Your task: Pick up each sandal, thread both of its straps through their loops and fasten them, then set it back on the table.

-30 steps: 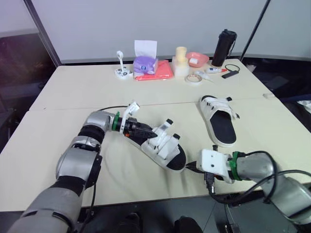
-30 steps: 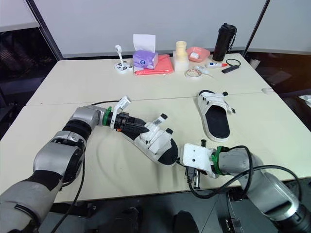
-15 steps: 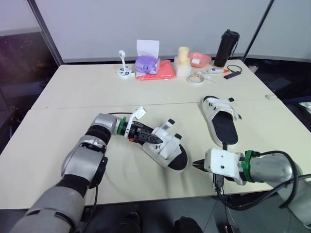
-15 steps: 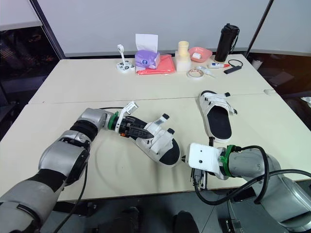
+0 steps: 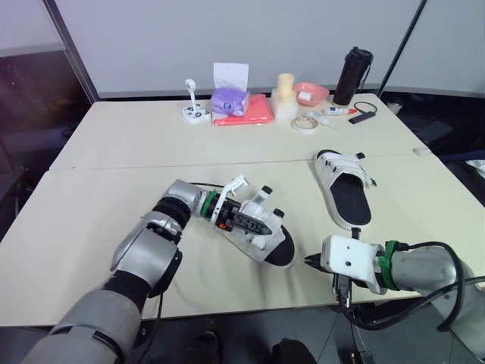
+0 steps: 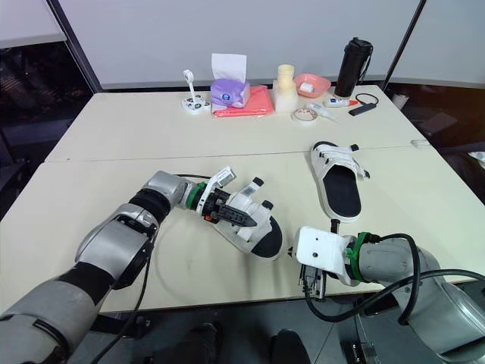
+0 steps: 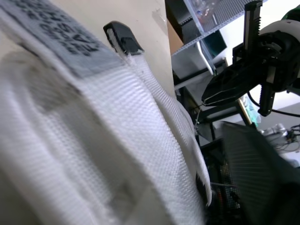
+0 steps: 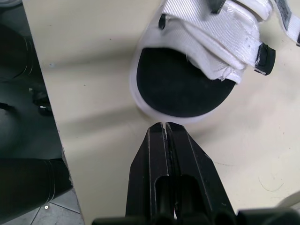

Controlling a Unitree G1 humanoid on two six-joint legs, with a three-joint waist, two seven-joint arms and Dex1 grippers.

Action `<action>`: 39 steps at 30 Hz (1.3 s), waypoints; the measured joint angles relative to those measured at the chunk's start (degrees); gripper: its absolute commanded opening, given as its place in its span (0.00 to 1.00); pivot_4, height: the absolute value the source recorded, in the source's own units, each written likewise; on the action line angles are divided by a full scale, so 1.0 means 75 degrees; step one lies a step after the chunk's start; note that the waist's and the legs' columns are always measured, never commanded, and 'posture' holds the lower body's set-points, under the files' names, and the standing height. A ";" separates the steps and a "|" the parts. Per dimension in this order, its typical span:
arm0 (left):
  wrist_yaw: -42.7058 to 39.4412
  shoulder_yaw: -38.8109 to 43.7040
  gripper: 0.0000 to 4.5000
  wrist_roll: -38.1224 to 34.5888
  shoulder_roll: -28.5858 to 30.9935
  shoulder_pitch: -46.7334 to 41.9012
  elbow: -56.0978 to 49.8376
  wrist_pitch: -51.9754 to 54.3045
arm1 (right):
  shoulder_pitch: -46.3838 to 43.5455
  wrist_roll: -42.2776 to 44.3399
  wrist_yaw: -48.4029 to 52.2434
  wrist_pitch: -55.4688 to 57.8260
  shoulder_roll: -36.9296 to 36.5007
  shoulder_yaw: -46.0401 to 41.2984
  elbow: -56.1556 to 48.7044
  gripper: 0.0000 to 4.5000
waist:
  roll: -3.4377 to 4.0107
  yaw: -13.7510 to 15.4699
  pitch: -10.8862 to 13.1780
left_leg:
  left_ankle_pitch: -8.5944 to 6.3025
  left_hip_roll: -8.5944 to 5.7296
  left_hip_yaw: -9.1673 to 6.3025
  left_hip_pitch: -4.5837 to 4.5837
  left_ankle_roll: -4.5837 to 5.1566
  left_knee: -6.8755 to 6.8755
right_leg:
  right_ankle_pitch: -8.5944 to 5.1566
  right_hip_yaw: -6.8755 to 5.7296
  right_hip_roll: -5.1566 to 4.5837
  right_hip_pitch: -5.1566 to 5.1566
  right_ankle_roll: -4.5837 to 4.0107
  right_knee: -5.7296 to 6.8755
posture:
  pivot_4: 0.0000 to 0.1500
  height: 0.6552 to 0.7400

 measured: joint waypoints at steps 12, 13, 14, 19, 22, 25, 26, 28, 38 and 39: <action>0.0991 0.1473 0.01 -0.0740 -0.0281 -0.0212 0.0388 0.0889 | 0.0015 0.0006 -0.0274 0.0009 0.0083 0.0037 -0.0043 0.00 | 0.0000 0.0010 0.0014 | -0.0001 -0.0001 -0.0007 -0.0007 0.0001 0.0011 | 0.0000 -0.0002 -0.0001 -0.0003 0.0001 0.0003 | 1.00 1.00; 0.1733 0.2113 0.01 -0.0993 -0.0377 -0.0310 0.0516 0.0855 | 0.0011 0.0009 -0.0292 0.0011 0.0109 0.0068 -0.0044 0.00 | -0.0001 0.0012 0.0015 | -0.0001 -0.0001 -0.0013 -0.0010 0.0002 0.0017 | 0.0000 -0.0004 -0.0002 -0.0003 0.0002 0.0004 | 1.00 1.00; 0.2606 0.2788 0.01 -0.1278 -0.0498 -0.0383 0.0643 0.0701 | 0.0006 0.0011 -0.0320 0.0012 0.0120 0.0111 -0.0044 0.00 | -0.0001 0.0013 0.0015 | -0.0002 -0.0003 -0.0014 -0.0011 0.0003 0.0022 | 0.0000 -0.0004 -0.0005 -0.0003 0.0004 0.0004 | 1.00 1.00; 0.7067 0.5681 0.01 -0.2540 -0.1243 -0.0464 0.0853 -0.1184 | -0.0174 0.0011 -0.0427 0.0010 0.0230 0.0387 -0.0033 0.00 | -0.0004 0.0001 0.0017 | -0.0002 -0.0004 -0.0027 -0.0010 0.0003 0.0024 | 0.0001 0.0001 -0.0015 -0.0009 0.0006 0.0011 | 1.00 1.00; 0.9075 0.6749 0.01 -0.2976 -0.1706 -0.0482 0.0894 -0.2648 | -0.0396 0.0008 -0.0439 -0.0003 0.0343 0.0551 0.0038 0.00 | -0.0005 0.0003 0.0017 | -0.0002 -0.0010 -0.0013 -0.0011 0.0001 0.0024 | 0.0001 0.0003 -0.0015 -0.0012 0.0007 0.0014 | 1.00 1.00; 1.0743 0.7466 0.01 -0.3093 -0.2193 -0.0529 0.0916 -0.4392 | -0.0652 -0.0010 -0.0432 -0.0026 0.0410 0.0794 0.0210 0.00 | -0.0007 0.0034 0.0018 | -0.0001 -0.0014 0.0003 -0.0011 0.0000 0.0026 | 0.0003 0.0004 -0.0016 -0.0011 0.0009 0.0013 | 1.00 1.00; 1.1184 0.7616 0.01 -0.3097 -0.2314 -0.0570 0.0954 -0.4905 | -0.0710 -0.0015 -0.0426 -0.0044 0.0415 0.0849 0.0252 0.00 | -0.0008 0.0050 0.0019 | -0.0001 -0.0015 0.0006 -0.0012 0.0000 0.0028 | 0.0003 0.0005 -0.0016 -0.0010 0.0010 0.0012 | 1.00 1.00; 1.1919 0.7835 0.01 -0.3099 -0.2490 -0.0649 0.1022 -0.5697 | -0.0817 -0.0023 -0.0421 -0.0050 0.0416 0.0973 0.0306 0.00 | -0.0009 0.0092 0.0019 | -0.0001 -0.0017 0.0010 -0.0012 0.0000 0.0029 | 0.0005 0.0007 -0.0016 -0.0010 0.0012 0.0012 | 1.00 1.00; 1.2776 0.8321 0.01 -0.3129 -0.2601 -0.0689 0.1065 -0.7325 | -0.0960 -0.0017 -0.0422 -0.0003 0.0469 0.1184 0.0379 0.00 | -0.0009 0.0179 0.0020 | -0.0001 -0.0021 0.0015 -0.0012 0.0000 0.0038 | 0.0010 0.0008 -0.0016 -0.0003 0.0022 0.0009 | 1.00 1.00; 1.2774 0.8328 0.01 -0.3125 -0.2603 -0.0687 0.1074 -0.7402 | -0.0966 -0.0016 -0.0422 0.0002 0.0475 0.1203 0.0379 0.00 | -0.0009 0.0178 0.0020 | -0.0001 -0.0021 0.0015 -0.0012 0.0001 0.0038 | 0.0010 0.0008 -0.0016 -0.0003 0.0022 0.0009 | 1.00 1.00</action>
